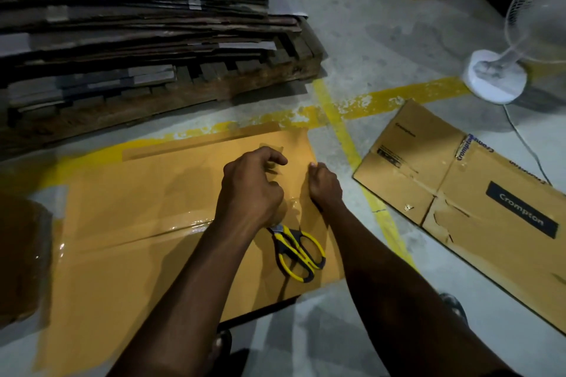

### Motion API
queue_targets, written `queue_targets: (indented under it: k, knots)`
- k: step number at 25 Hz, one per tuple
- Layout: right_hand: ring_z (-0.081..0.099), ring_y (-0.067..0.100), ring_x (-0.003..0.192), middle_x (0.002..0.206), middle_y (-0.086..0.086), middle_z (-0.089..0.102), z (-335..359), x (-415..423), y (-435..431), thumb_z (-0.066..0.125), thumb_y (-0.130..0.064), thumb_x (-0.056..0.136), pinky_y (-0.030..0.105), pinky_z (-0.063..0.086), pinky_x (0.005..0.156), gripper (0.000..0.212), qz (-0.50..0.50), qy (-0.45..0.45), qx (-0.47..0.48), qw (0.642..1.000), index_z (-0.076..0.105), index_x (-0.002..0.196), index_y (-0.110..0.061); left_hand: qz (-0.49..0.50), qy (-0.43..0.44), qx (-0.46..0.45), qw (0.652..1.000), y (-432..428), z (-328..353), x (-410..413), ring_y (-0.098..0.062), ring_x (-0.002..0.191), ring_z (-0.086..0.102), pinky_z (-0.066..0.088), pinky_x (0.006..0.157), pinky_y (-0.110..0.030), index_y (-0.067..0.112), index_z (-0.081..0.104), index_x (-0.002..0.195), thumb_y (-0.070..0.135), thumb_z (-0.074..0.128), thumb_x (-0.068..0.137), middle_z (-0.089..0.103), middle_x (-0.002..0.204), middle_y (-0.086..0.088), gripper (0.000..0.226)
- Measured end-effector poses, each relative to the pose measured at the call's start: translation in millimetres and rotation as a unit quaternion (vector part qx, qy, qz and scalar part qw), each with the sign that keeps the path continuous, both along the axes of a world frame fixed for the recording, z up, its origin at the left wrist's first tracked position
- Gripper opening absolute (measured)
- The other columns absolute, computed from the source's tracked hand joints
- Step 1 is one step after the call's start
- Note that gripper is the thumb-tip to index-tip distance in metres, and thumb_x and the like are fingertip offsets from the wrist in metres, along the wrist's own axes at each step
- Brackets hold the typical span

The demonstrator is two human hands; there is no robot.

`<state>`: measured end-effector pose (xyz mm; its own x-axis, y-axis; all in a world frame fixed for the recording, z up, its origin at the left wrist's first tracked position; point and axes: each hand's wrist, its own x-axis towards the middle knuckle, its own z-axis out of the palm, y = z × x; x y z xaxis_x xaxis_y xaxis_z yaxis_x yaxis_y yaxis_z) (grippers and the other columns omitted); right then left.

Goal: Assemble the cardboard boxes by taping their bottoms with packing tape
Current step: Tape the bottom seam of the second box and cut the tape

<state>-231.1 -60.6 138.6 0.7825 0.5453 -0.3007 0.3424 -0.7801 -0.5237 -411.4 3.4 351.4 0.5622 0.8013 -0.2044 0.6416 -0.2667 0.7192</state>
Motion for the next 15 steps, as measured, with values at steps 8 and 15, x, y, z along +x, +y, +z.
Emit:
queue_targets:
  k: [8,15]
  knots:
    - [0.059,0.043,0.108,0.111,0.025,0.066,35.1,-41.1,-58.2,0.051,-0.023,0.100,0.043,0.048,0.086,0.034,-0.069,-0.066,0.008,0.995,0.055,0.127,-0.003,-0.004,-0.009,-0.003,1.000,-2.0,13.4,-6.0,-0.026,0.119,0.053,0.044,0.085,-0.027,0.032,0.067,0.105,-0.005,0.058,0.076,0.064,0.120,-0.004,0.048]
    - [0.056,0.041,0.113,0.115,0.024,0.063,27.4,-42.4,-87.0,0.038,-0.045,0.104,0.040,0.044,0.084,0.049,-0.024,0.073,-0.092,0.993,0.061,0.108,-0.002,-0.011,-0.012,0.008,1.000,-7.2,28.1,-10.8,-0.030,0.116,0.053,0.047,0.078,-0.029,0.029,0.068,0.108,-0.007,0.055,0.078,0.061,0.126,-0.005,0.049]
